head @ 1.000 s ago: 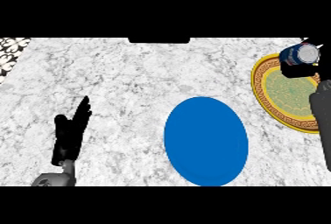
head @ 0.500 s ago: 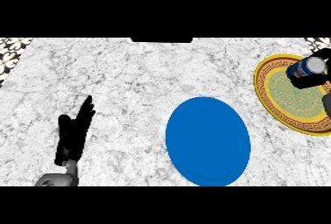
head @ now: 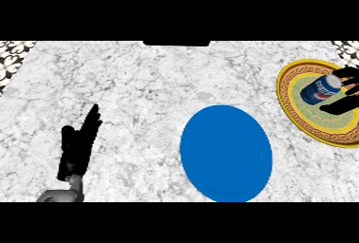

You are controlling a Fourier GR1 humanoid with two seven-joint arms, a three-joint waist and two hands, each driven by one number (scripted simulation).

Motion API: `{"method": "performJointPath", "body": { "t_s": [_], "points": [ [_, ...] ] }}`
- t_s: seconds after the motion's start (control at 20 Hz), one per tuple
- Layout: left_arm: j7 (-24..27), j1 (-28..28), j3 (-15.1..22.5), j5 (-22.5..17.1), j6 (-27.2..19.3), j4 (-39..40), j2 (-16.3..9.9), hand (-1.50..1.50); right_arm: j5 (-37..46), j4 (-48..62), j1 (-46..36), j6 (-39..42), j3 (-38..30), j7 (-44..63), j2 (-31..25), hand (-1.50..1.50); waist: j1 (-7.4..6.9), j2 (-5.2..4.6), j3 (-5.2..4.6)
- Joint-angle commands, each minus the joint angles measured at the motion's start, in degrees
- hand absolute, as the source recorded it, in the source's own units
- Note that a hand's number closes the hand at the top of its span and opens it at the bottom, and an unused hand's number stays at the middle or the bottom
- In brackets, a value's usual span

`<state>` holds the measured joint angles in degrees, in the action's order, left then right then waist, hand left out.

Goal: Pick the can from the plate and place it in the plate

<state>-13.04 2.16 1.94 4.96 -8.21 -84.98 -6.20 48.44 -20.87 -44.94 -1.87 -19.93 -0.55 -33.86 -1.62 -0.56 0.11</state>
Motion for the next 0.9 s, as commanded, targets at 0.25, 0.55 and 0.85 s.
{"method": "performJointPath", "body": {
  "t_s": [0.25,0.55,0.85],
  "points": [
    [0.5,-0.7,-0.5,-0.1,0.0,0.0,0.0,0.0,-14.9,-1.6,-0.2,-0.6,-12.6,-19.2,1.1,-1.5,0.96,0.37,0.12],
    [-1.2,0.1,-0.7,0.4,-0.3,0.8,-0.1,0.0,-25.7,-1.1,1.3,6.3,-21.4,-23.5,-1.1,-1.5,1.54,0.44,-0.02],
    [-2.1,1.2,-0.6,0.2,0.4,0.2,0.2,0.0,-28.9,2.4,5.4,14.7,-21.3,-28.7,-4.4,-1.5,0.93,0.3,-0.02]
  ]
}}
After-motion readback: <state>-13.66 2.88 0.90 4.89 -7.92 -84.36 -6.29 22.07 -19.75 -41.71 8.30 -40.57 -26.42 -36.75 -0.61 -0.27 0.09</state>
